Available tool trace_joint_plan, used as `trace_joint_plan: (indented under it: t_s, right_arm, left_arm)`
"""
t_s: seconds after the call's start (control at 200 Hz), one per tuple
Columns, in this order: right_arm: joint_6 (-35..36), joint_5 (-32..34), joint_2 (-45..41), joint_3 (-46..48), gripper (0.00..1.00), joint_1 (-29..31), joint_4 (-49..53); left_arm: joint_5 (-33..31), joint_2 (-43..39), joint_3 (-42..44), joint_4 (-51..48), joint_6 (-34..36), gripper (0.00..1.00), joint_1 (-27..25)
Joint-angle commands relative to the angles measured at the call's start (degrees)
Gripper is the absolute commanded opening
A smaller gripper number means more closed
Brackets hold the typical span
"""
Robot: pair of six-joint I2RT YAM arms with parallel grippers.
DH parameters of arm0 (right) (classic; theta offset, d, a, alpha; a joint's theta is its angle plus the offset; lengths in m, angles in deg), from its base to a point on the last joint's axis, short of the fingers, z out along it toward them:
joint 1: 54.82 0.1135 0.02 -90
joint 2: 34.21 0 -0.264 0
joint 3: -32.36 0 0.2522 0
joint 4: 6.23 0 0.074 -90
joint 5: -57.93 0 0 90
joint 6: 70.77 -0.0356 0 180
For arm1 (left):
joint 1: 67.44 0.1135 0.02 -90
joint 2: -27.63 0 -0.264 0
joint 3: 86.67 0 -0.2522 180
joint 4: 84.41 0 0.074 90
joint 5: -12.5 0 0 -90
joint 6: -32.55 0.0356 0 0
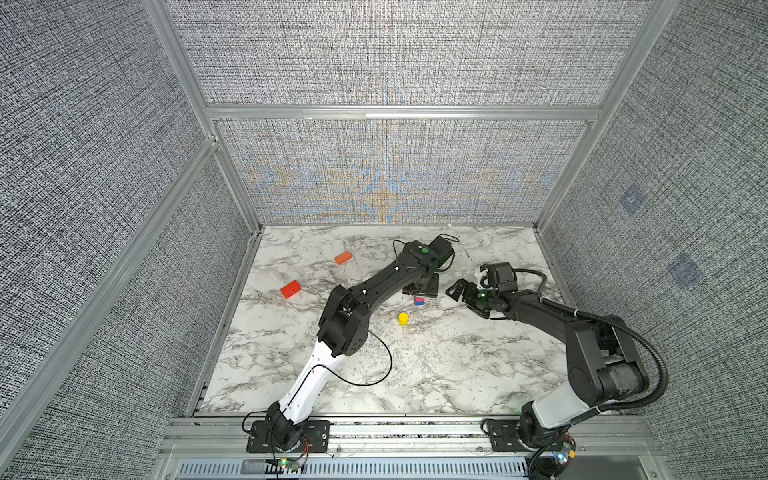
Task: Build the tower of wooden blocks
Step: 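Lower the Supermarket block onto the lime green cube with the left gripper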
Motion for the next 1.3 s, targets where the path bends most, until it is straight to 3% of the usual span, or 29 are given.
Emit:
trace_joint_plan:
  t_s: [0.0, 0.99, 1.29]
  right_arm:
    - [0.61, -0.51, 0.24, -0.46, 0.99, 0.0, 0.04]
    - [1.05, -1.1, 1.17, -0.72, 0.99, -0.02, -0.23]
    - [1.03, -1.21, 1.27, -0.82, 0.99, 0.01, -0.22]
  left_arm:
    - [-0.3, 0.33, -0.22, 0.44, 0.64, 0.52, 0.04]
    - [0.93, 0.8, -0.48, 1.91, 1.87, 0.56, 0.08]
    - [0.18, 0.63, -0.12, 1.33, 1.79, 0.64, 0.13]
